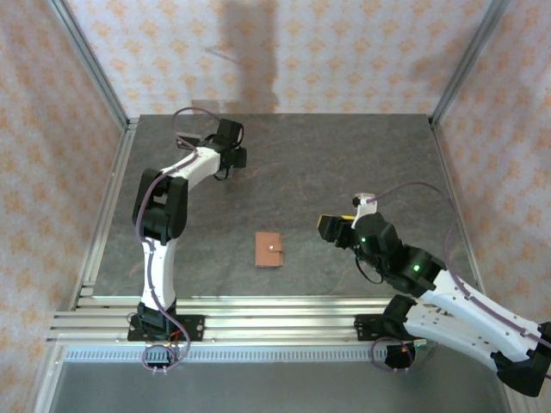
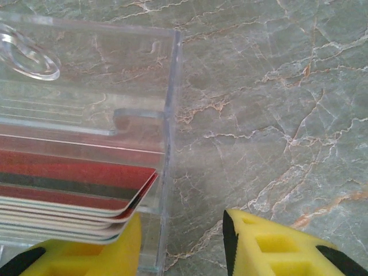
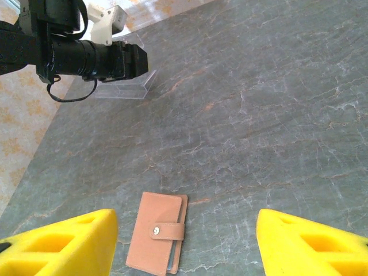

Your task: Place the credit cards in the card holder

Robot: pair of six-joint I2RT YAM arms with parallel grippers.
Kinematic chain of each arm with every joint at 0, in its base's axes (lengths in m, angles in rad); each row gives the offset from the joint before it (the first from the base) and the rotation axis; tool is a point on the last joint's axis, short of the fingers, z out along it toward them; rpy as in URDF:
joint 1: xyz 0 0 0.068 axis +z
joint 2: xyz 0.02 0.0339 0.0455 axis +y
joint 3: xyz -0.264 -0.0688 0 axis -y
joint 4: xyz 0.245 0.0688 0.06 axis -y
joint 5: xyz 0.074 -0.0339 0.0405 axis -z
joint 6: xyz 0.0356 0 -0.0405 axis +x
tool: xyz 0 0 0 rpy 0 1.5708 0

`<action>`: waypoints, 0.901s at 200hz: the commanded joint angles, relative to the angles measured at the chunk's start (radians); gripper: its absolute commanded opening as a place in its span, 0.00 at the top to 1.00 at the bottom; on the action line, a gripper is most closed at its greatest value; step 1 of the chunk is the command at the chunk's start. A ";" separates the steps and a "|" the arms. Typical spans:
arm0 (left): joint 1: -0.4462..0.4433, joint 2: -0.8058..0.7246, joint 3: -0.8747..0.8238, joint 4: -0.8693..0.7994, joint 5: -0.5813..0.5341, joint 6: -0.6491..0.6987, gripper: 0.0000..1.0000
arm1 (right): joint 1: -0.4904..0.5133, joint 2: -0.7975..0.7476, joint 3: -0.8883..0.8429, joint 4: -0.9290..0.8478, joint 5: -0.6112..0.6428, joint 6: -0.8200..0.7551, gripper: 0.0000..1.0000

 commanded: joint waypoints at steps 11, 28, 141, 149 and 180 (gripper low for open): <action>0.010 0.014 -0.045 0.041 0.040 -0.031 0.61 | -0.003 -0.012 0.010 -0.030 0.043 0.027 0.35; 0.004 -0.004 -0.079 0.065 0.045 -0.051 0.62 | -0.002 -0.012 0.005 -0.026 0.052 0.040 0.35; -0.174 -0.059 -0.113 0.102 -0.036 -0.243 0.65 | -0.002 -0.020 -0.046 0.010 0.076 0.108 0.35; -0.192 -0.066 -0.117 0.101 -0.051 -0.277 0.65 | -0.002 -0.024 -0.050 0.008 0.081 0.111 0.35; -0.276 -0.052 -0.114 0.117 -0.051 -0.406 0.65 | -0.003 -0.040 -0.081 0.022 0.106 0.134 0.35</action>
